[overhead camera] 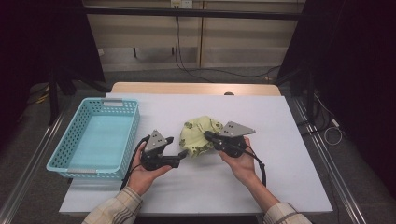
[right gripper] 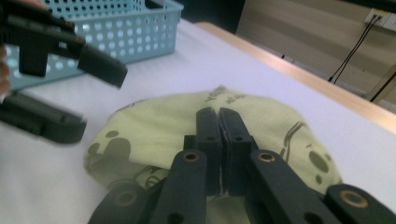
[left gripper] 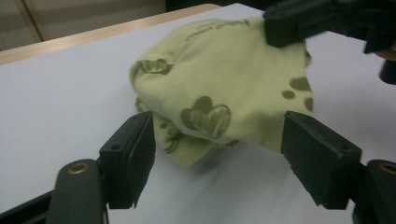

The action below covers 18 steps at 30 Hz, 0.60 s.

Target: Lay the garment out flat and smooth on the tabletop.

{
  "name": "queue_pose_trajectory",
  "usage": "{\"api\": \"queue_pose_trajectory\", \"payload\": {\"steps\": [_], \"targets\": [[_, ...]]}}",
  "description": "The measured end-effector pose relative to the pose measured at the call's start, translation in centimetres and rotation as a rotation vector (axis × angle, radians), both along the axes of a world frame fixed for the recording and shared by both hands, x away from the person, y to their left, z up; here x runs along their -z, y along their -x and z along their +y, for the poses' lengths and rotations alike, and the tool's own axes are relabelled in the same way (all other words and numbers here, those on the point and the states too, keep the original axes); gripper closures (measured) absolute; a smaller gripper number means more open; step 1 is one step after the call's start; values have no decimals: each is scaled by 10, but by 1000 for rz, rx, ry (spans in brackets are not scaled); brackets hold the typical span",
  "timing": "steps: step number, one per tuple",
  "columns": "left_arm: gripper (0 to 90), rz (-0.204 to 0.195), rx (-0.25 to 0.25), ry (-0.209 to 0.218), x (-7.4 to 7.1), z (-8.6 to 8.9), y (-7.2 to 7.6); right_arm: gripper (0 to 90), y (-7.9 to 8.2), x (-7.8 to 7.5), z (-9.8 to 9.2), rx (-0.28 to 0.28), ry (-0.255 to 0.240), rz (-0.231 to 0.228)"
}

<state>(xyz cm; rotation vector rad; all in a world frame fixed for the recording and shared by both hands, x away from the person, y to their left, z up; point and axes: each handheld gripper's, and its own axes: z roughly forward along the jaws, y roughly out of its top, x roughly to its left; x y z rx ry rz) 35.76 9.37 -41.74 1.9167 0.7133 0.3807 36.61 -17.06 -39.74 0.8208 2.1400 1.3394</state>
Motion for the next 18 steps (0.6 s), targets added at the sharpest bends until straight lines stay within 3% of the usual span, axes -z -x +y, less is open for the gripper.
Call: {"api": "queue_pose_trajectory", "payload": {"steps": [4, 8, 12, 16, 18], "targets": [[195, -10, 25, 7, -2, -5, 2, 880, -6, -12, -1, 10, -38, -25], [124, -37, -19, -7, -2, -9, 3, 882, -10, -20, 2, 9, -55, -43], [60, -1, -50, 7, -1, -10, -2, 884, -13, -31, 7, -4, -68, -62], [66, -9, -47, 29, -7, -15, -3, 886, -18, -46, 9, 3, -81, -82], [109, -19, -59, 20, -10, -18, -4, 886, -19, -52, 11, -4, -86, -87]]}}
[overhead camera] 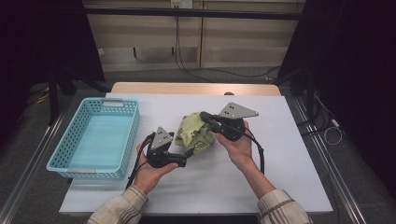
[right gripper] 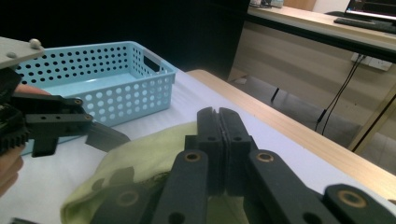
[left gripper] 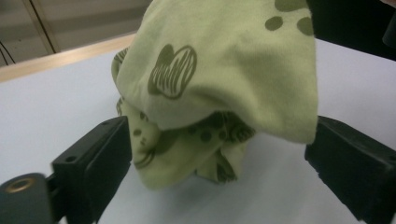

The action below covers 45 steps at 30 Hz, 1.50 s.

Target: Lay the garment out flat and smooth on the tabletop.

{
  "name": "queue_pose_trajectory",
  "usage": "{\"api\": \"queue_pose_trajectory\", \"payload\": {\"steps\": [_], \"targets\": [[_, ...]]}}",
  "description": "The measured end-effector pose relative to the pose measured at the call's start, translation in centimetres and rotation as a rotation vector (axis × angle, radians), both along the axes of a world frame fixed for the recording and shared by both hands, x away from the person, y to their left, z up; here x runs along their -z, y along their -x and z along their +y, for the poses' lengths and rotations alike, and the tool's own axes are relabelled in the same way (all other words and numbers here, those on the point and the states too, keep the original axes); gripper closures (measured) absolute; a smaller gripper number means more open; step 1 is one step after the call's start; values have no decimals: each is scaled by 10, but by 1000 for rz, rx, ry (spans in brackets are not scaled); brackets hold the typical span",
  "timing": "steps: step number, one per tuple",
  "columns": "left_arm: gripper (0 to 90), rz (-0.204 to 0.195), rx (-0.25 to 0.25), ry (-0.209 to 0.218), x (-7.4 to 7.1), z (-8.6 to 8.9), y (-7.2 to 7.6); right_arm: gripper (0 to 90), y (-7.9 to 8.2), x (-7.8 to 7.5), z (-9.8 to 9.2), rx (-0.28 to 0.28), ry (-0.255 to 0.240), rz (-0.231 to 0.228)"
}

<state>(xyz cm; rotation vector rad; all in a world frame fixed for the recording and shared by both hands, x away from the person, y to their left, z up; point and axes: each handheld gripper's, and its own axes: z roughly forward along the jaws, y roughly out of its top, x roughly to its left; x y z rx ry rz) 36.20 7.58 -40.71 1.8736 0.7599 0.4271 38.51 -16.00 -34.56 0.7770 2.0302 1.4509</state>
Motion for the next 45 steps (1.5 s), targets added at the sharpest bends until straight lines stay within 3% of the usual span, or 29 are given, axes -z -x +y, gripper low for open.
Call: {"api": "queue_pose_trajectory", "payload": {"steps": [1, 5, 7, 9, 14, 18, 21, 24, 27, 28, 32, 36, 40, 44, 45], "targets": [[133, -5, 3, -12, -2, 0, -2, 886, 1, -1, 1, -1, 1, -4], [385, 66, 12, 59, -5, 6, -13, 886, 3, -3, 0, -6, 5, -6], [555, 78, 15, 97, -10, 12, -18, 886, 3, -5, -3, 2, -5, -7], [659, 95, 15, 121, -17, 16, -23, 887, 3, -8, -7, 5, -14, -11], [731, 63, 24, 140, -42, 19, -27, 887, 5, -23, -12, 0, -21, -34], [744, 23, 33, 160, -67, 19, -24, 887, 9, -32, -19, 4, -48, -53], [746, 11, 40, 156, -71, 18, -21, 887, 13, -30, -23, -2, -35, -48], [746, 17, 42, 107, -54, 10, -22, 887, 17, -12, -26, 4, 20, -20], [745, 81, 63, 95, -29, 3, -25, 887, 16, 10, -32, 16, 40, 30], [743, 94, 75, 53, -22, -1, -26, 887, 16, 18, -34, 20, 48, 42], [733, 103, 102, 13, -12, -12, -23, 886, 18, 46, -42, 37, 77, 96], [709, 114, 136, -7, -5, -19, -22, 886, 20, 57, -44, 55, 146, 111], [572, 119, 151, -35, 1, -20, -20, 886, 20, 64, -47, 84, 197, 112], [447, 124, 142, -30, 0, -14, -21, 885, 18, 72, -60, 113, 181, 150], [418, 123, 141, -55, 0, -12, -21, 885, 18, 73, -62, 118, 187, 154]]}}
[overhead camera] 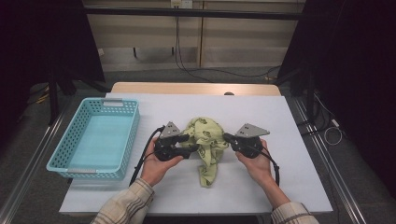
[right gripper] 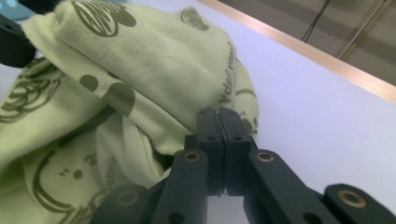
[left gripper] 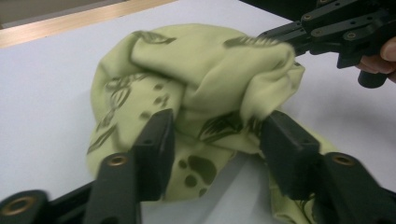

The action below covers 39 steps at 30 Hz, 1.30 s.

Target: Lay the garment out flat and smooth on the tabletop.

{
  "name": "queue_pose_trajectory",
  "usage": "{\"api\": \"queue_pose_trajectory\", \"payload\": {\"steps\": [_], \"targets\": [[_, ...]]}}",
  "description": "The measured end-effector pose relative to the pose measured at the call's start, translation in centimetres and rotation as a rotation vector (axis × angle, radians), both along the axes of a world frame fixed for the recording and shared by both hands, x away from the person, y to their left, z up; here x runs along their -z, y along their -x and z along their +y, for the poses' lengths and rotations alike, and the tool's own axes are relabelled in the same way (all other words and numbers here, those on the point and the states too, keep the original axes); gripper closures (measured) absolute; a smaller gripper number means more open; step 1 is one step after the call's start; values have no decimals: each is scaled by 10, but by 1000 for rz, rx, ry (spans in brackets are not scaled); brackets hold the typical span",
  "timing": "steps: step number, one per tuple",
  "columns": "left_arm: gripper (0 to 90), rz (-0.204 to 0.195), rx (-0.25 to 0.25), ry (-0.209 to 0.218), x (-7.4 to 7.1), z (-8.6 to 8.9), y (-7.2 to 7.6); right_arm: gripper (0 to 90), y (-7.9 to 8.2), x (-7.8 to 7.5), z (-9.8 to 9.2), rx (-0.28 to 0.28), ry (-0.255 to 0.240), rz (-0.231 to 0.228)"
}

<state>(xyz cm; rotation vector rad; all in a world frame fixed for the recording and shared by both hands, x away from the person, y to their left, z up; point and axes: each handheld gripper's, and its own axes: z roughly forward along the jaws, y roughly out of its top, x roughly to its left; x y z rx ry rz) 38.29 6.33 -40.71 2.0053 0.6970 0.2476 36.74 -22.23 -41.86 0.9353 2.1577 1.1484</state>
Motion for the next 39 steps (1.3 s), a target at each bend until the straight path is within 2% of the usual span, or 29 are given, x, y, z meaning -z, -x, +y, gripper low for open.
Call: {"api": "queue_pose_trajectory", "payload": {"steps": [3, 5, 6, 8, 9, 11, 13, 15, 16, 17, 18, 20, 21, 22, 25, 28, 29, 30, 31, 32, 36, 39], "targets": [[342, -11, -2, -16, 1, 3, 1, 884, 0, 4, -5, 21, 28, 0], [304, -19, 3, -13, 1, 8, 0, 884, 0, 8, -10, 35, 52, 5], [289, -10, -9, 3, 1, 8, 0, 884, 0, 9, -13, 39, 54, 11], [275, -5, -25, -7, 1, 13, -3, 884, -1, 11, -20, 66, 56, 22], [269, 8, -42, 6, 3, 14, -4, 884, -2, 12, -22, 69, 59, 27], [253, 17, -64, 1, 6, 18, -9, 884, -2, 17, -27, 78, 68, 42], [249, 47, -62, 17, 9, 19, -12, 882, -2, 21, -28, 81, 71, 55], [251, 37, -65, 10, 10, 17, -13, 876, -1, 19, -28, 72, 60, 42], [271, 37, -60, 9, 10, 16, -13, 869, 0, 17, -27, 68, 42, 38], [294, 42, -56, 44, 11, 14, -13, 860, 1, 15, -26, 59, 34, 32], [323, 45, -36, 45, 10, 14, -13, 845, 2, 13, -25, 51, 28, 28], [404, 52, -35, 52, 11, 10, -11, 801, 5, 9, -22, 37, 16, 16], [450, 52, -36, 41, 11, 9, -11, 786, 5, 7, -20, 30, 9, 16], [528, 56, -36, 47, 12, 9, -11, 760, 6, 5, -19, 22, 9, 7], [668, 57, -36, 54, 11, 11, -12, 644, 7, 2, -18, 20, -10, 7], [846, 55, -48, 68, 8, 15, -12, 522, 8, -6, -17, 16, -46, 6], [862, 60, -51, 77, 7, 15, -11, 503, 9, -9, -16, 14, -65, 5], [867, 47, -52, 72, 6, 16, -12, 489, 9, -12, -16, 8, -76, 2], [871, 51, -54, 87, 5, 16, -11, 469, 11, -15, -15, 1, -88, -3], [873, 44, -49, 81, 4, 16, -11, 457, 12, -18, -13, -12, -97, -10], [874, 42, -32, 105, -4, 12, -5, 418, 19, -29, -1, -60, -115, -20], [875, 12, -20, 116, -12, 10, -2, 363, 24, -32, 9, -84, -102, -35]]}}
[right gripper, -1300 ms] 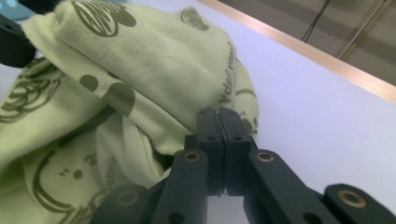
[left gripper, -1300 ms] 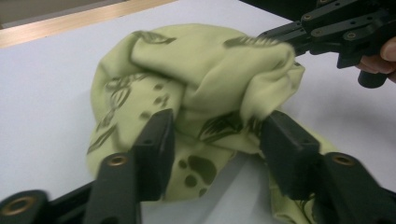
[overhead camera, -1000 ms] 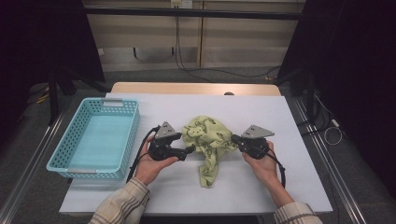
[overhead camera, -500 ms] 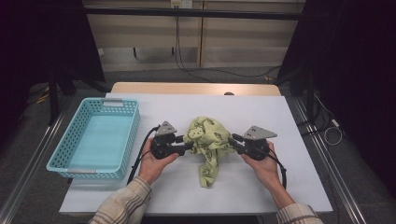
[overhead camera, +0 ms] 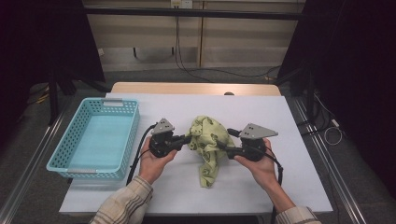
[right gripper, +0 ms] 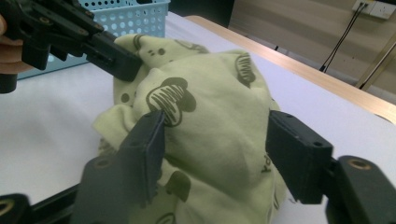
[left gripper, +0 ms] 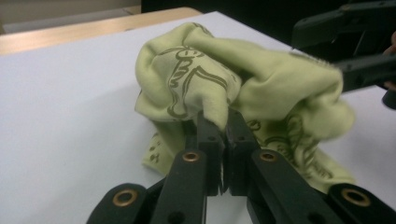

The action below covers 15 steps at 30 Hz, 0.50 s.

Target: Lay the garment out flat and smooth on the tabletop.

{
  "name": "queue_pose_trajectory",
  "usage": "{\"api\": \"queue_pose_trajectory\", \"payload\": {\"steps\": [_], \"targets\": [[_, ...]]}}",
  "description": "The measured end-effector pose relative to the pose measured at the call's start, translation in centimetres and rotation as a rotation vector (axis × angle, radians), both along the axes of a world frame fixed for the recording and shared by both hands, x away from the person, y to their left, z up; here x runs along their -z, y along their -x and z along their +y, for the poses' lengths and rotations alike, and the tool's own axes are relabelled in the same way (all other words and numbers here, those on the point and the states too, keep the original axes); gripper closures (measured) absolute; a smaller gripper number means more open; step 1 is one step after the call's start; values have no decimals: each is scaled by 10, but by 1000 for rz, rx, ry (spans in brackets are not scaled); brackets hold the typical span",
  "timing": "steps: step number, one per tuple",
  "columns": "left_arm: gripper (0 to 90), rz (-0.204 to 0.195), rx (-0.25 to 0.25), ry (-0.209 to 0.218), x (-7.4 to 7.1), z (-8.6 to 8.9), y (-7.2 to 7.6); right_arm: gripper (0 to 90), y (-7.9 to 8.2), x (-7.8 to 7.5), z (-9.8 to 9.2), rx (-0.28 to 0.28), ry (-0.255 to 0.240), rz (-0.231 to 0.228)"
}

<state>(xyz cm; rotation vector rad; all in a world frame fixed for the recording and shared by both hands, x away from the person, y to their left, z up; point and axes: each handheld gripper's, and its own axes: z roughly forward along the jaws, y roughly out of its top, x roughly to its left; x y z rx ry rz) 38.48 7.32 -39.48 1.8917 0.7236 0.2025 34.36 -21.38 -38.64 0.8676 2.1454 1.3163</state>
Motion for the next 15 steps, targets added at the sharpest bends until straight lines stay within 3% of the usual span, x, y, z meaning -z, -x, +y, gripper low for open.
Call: {"api": "queue_pose_trajectory", "payload": {"steps": [4, 10, 11, 15], "targets": [[876, -15, 15, 10, -10, -1, 4, 360, 7, -7, 8, -23, -3, -14], [877, -26, 26, 48, -23, 0, 9, 405, 18, -25, 19, -88, -55, -30], [877, -31, 28, 49, -24, 0, 9, 412, 20, -25, 24, -112, -52, -25], [877, -38, 53, 44, -27, -7, 14, 393, 20, -13, 39, -119, -3, -9]]}}
